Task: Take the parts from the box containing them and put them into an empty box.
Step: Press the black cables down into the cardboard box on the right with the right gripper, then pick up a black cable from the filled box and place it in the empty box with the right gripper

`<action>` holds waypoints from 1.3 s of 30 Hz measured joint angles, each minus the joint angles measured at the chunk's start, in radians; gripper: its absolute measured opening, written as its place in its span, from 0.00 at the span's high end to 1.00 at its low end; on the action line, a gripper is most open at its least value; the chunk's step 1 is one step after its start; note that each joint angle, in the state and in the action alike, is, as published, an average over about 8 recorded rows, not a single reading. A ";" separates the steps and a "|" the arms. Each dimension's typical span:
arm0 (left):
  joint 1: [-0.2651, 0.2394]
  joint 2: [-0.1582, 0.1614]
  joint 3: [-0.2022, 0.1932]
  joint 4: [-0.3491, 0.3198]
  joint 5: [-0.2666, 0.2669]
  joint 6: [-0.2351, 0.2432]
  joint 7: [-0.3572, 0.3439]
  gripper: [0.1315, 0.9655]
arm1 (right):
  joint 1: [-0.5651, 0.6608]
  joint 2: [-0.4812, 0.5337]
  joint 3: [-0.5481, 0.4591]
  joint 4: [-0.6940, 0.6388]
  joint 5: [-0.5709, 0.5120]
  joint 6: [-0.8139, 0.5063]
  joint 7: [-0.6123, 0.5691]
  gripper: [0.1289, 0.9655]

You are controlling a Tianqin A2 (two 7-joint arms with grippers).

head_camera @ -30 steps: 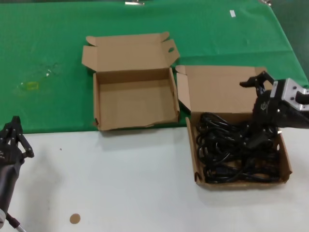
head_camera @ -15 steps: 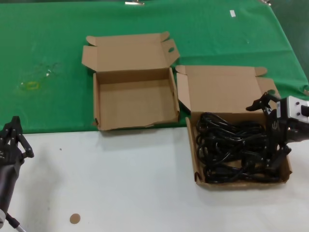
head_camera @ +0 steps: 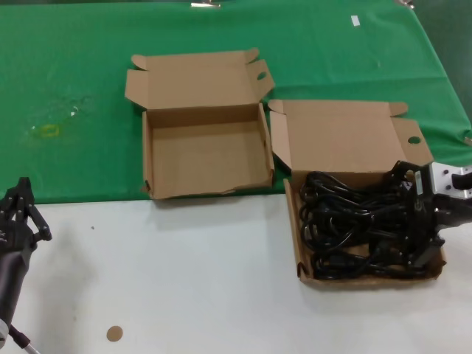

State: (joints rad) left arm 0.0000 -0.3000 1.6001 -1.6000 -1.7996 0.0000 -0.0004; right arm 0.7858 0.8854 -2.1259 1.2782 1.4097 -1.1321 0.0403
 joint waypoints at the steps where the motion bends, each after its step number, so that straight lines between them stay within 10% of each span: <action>1: 0.000 0.000 0.000 0.000 0.000 0.000 0.000 0.99 | 0.001 -0.005 0.001 -0.004 -0.005 -0.002 -0.002 0.05; 39: 0.000 0.000 0.000 0.000 0.000 0.000 0.000 0.99 | 0.022 -0.073 0.046 -0.056 -0.084 -0.033 -0.019 0.84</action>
State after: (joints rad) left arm 0.0000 -0.3000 1.6001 -1.6000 -1.7996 0.0000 -0.0004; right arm 0.8075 0.8129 -2.0798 1.2225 1.3253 -1.1654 0.0217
